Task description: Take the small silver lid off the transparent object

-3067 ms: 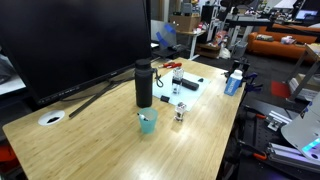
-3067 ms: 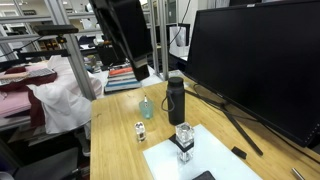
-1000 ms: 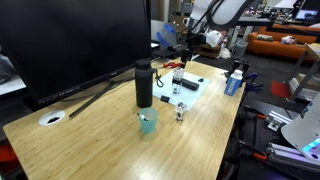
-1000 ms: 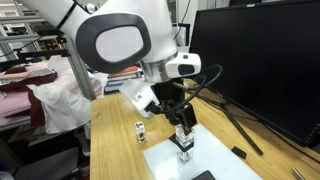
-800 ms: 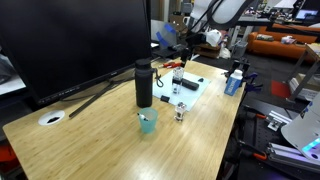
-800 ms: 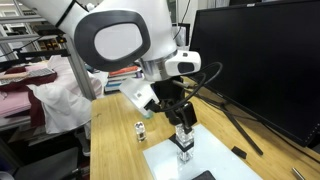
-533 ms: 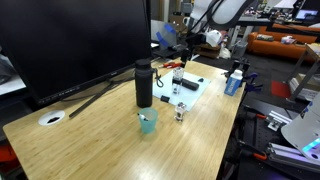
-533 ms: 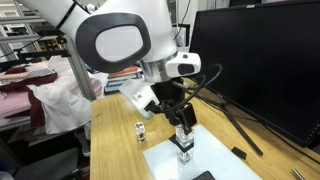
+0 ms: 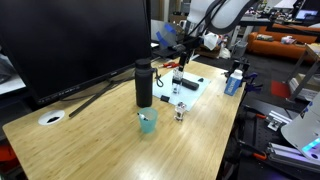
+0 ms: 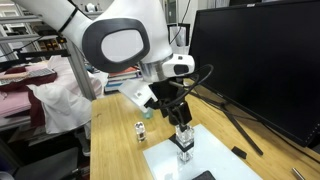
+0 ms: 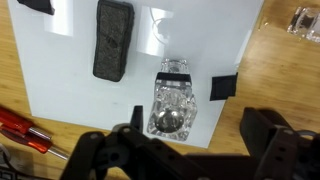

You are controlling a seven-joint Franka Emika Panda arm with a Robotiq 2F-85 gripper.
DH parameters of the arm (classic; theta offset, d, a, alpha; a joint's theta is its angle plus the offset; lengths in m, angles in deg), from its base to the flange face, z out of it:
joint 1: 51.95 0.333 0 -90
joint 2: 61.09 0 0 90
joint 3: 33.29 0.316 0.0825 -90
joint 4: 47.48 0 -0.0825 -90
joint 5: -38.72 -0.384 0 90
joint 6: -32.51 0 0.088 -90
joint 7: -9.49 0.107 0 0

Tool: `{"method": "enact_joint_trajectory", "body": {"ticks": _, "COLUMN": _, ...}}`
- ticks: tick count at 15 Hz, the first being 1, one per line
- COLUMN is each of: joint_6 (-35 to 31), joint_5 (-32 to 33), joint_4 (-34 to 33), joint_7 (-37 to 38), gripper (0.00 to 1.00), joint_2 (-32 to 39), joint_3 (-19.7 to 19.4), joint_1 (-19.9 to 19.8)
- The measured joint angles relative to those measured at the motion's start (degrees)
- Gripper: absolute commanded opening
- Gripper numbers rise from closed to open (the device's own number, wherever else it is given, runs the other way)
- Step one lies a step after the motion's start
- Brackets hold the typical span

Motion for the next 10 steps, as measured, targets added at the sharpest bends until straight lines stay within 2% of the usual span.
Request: {"method": "enact_joint_trajectory", "body": {"ticks": 10, "joint_6": 2.38, "joint_5": 0.18, "joint_4": -3.2, "joint_7": 1.22, "gripper": 1.0, "joint_2": 3.22, "joint_3": -0.03, "joint_1": -0.08}}
